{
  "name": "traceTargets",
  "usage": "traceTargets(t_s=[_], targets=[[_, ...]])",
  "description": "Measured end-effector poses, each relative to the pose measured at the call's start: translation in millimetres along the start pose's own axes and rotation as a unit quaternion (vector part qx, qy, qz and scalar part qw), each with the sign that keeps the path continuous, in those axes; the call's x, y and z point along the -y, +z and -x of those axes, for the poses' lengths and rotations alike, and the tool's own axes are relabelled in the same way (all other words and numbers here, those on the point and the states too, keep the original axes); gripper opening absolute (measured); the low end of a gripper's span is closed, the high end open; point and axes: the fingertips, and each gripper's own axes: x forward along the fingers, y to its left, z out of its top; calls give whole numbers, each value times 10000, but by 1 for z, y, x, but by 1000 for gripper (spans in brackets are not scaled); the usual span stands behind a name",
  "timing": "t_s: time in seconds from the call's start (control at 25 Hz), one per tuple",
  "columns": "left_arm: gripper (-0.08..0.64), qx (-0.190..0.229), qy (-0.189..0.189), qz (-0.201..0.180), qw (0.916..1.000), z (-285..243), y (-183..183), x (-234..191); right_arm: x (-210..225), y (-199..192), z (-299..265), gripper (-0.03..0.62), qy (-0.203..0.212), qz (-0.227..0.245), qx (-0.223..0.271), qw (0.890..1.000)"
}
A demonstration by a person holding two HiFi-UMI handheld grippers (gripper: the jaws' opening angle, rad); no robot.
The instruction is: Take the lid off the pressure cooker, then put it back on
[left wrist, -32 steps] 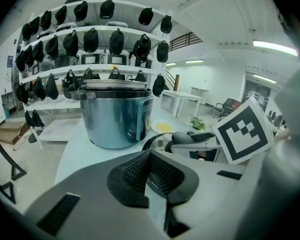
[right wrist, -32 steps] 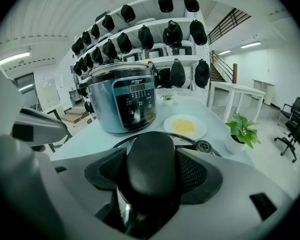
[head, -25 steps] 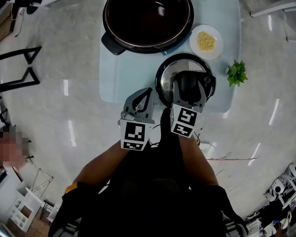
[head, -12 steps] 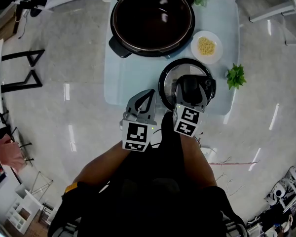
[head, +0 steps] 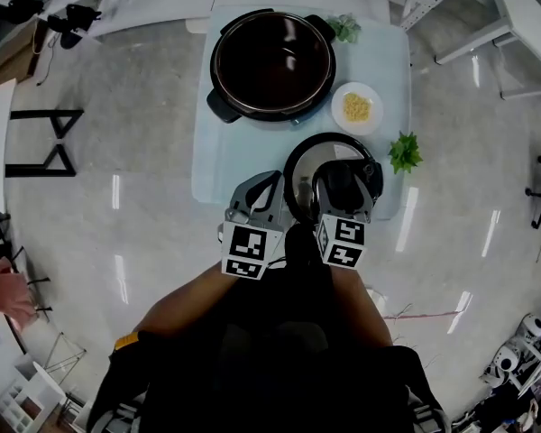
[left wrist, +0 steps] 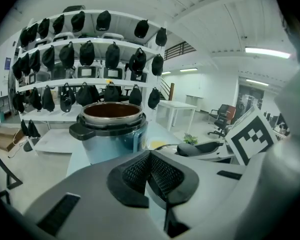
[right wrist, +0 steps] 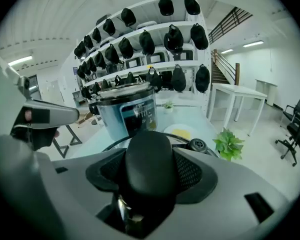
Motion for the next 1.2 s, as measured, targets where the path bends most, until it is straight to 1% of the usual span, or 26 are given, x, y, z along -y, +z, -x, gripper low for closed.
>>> traceTargets(t_s=[0.16,0.32,0.48,0.6,0.72,0.88,1.04,1.2], targets=[[8,194,47,43,9998,13,31,9,1,36,32,291,244,77,297,9992],[8,440,204,36,9988,24,62,15,4,77,56,291,528,256,672,9960],[8,685,465,53,9966,32,86,16,6,111,71,291,896,564,960,9897],[7,814,775,140,9936,37,99,9,6,137,75,291,1224,858,1097,9827],[8,895,1101,296,9894,47,108,-2,0,163,75,291,1570,1211,1185,9730],[8,918,1447,469,9841,55,111,-10,-8,193,69,291,2014,1681,1282,9564],[8,848,1680,572,9805,68,108,-25,-29,218,60,291,2438,2054,1379,9377],[8,856,1823,645,9774,77,108,-45,-56,235,43,291,2803,2348,1395,9202]])
